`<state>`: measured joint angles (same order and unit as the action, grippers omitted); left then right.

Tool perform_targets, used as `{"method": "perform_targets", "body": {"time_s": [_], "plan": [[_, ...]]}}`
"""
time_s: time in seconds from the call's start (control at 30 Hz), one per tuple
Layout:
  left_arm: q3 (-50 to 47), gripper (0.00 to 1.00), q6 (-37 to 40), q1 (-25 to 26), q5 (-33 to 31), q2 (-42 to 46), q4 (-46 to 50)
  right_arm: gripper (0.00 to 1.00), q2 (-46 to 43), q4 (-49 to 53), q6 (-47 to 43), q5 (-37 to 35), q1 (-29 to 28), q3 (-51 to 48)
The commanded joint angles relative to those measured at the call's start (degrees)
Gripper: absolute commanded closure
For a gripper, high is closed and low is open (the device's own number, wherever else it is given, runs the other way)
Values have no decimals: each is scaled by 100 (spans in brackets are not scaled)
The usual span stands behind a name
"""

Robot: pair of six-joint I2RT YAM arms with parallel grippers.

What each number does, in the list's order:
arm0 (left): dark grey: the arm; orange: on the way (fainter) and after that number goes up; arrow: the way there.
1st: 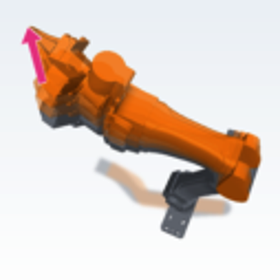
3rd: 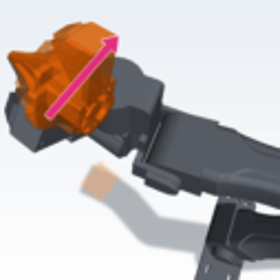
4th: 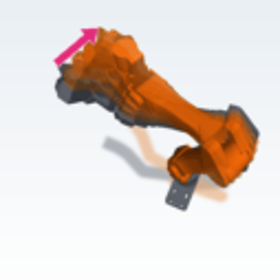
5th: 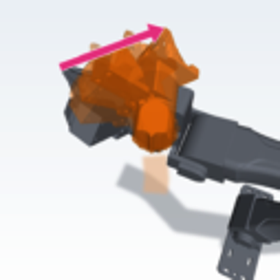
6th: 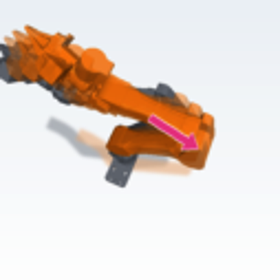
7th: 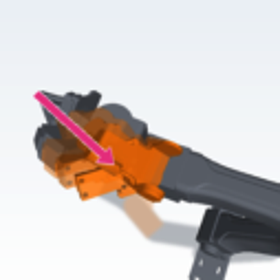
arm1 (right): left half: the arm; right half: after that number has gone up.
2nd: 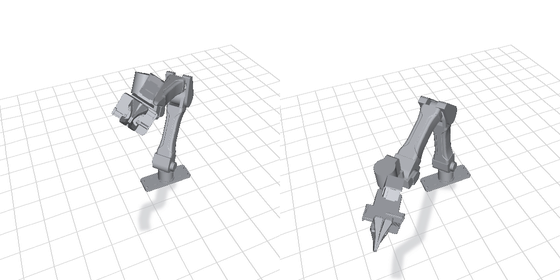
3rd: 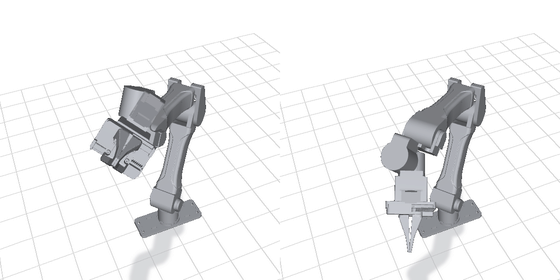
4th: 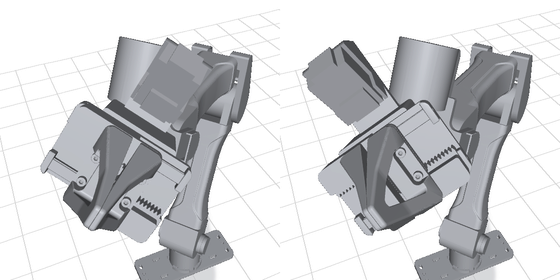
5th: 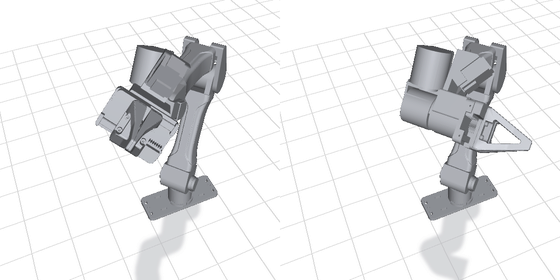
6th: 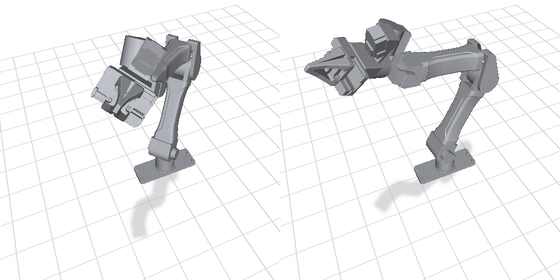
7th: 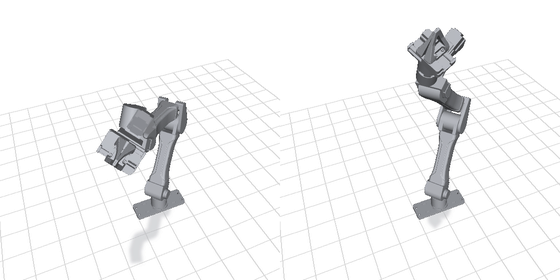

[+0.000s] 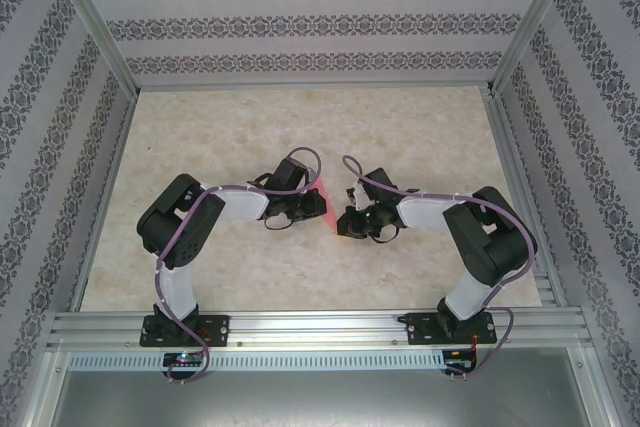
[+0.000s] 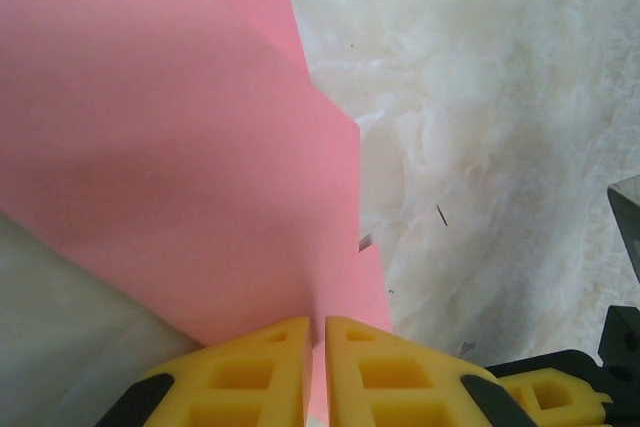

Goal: Fold a paper plane with a square sheet of paper (pick it up from the middle)

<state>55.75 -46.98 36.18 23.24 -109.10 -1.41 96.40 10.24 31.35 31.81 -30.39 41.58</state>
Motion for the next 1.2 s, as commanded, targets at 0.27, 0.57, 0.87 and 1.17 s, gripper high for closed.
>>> {"method": "perform_targets", "body": {"time_s": [0.27, 0.57, 0.87, 1.17], "plan": [[-45, 85, -40, 26, -414, -297, 292, 91, -1004, -562, 543, -228, -120, -185], [-44, 85, -38, 21, -310, -283, 224, 91, -184, -922, 644, -266, -256, 60], [-17, 84, 291, 12, -71, -117, -87, 92, 371, -447, 497, -668, -122, -37], [215, 76, 1388, -284, 76, 496, -137, 92, 589, 101, 323, -810, 33, -134]]}}
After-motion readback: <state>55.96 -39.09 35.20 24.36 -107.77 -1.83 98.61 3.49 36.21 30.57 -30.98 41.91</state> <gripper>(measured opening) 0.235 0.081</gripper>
